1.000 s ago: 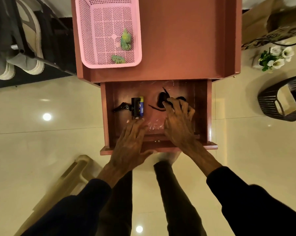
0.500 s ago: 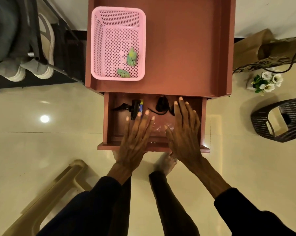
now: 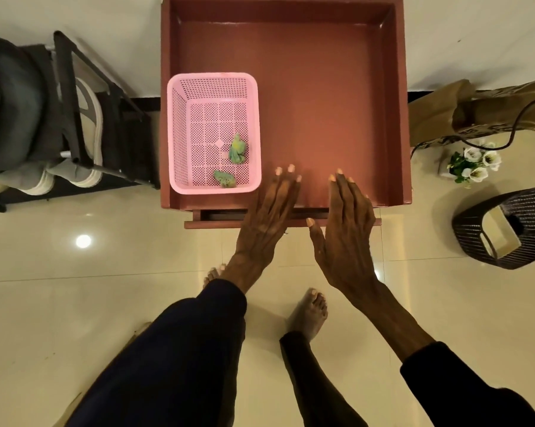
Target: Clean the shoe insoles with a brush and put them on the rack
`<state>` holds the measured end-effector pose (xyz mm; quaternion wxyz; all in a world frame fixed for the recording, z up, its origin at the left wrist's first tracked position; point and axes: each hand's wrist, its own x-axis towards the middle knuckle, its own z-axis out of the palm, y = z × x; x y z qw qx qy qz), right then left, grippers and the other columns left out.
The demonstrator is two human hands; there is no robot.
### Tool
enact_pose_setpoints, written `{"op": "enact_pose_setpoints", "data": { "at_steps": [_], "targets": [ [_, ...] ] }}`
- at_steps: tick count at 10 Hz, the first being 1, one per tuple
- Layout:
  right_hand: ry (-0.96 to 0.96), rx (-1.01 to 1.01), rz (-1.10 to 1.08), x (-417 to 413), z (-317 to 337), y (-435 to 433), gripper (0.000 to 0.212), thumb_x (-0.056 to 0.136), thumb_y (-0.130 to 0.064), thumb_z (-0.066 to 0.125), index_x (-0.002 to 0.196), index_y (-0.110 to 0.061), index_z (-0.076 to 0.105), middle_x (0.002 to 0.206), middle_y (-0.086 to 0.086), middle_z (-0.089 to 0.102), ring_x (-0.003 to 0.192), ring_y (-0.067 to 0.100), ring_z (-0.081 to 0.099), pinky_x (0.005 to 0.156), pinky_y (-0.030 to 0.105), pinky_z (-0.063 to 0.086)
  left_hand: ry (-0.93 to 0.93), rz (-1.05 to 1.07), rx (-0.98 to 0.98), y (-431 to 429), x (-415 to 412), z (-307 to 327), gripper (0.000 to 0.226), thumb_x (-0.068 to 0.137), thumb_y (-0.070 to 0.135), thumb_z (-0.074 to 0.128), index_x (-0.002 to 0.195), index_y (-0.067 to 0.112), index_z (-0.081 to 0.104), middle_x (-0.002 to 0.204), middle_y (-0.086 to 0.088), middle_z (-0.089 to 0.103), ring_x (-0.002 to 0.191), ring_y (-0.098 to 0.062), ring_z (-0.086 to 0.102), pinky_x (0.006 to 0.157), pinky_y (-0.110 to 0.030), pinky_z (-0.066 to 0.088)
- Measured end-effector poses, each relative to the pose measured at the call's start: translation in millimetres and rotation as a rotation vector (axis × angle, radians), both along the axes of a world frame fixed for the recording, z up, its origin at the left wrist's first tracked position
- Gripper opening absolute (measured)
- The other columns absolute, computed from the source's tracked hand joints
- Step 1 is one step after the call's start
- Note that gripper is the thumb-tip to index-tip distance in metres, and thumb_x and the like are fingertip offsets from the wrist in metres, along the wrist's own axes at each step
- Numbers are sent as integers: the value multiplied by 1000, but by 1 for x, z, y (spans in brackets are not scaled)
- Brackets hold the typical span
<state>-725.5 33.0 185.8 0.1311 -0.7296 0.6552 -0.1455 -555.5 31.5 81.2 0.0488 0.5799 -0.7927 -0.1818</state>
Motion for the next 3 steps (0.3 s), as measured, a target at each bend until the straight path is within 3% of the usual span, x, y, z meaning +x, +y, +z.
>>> {"op": "enact_pose_setpoints", "data": {
  "at_steps": [1, 2, 3],
  "targets": [
    [-33, 3, -46, 0, 6, -7, 69, 101, -40, 47, 159, -8, 25, 167, 10, 22, 154, 29, 19, 123, 53, 17, -136, -3, -84, -30, -5, 70, 72, 96, -4, 33, 161, 2, 3, 169, -21, 3, 156, -40, 5, 121, -54, 25],
    [-40, 22, -75, 3, 23, -16, 70, 101, -42, 46, 159, -10, 25, 167, 9, 23, 154, 28, 20, 122, 55, 19, -158, -172, -227, -33, -1, 85, 60, 104, 0, 36, 161, 3, 17, 167, -21, 19, 154, -40, 19, 119, -53, 31],
    [-32, -6, -49, 9, 46, -17, 69, 101, -43, 45, 159, -10, 26, 167, 10, 23, 154, 28, 20, 121, 56, 19, -103, -122, -298, -31, -2, 109, 56, 105, -3, 19, 161, 5, 20, 167, -19, 19, 154, -39, 18, 119, -54, 30]
  ]
}}
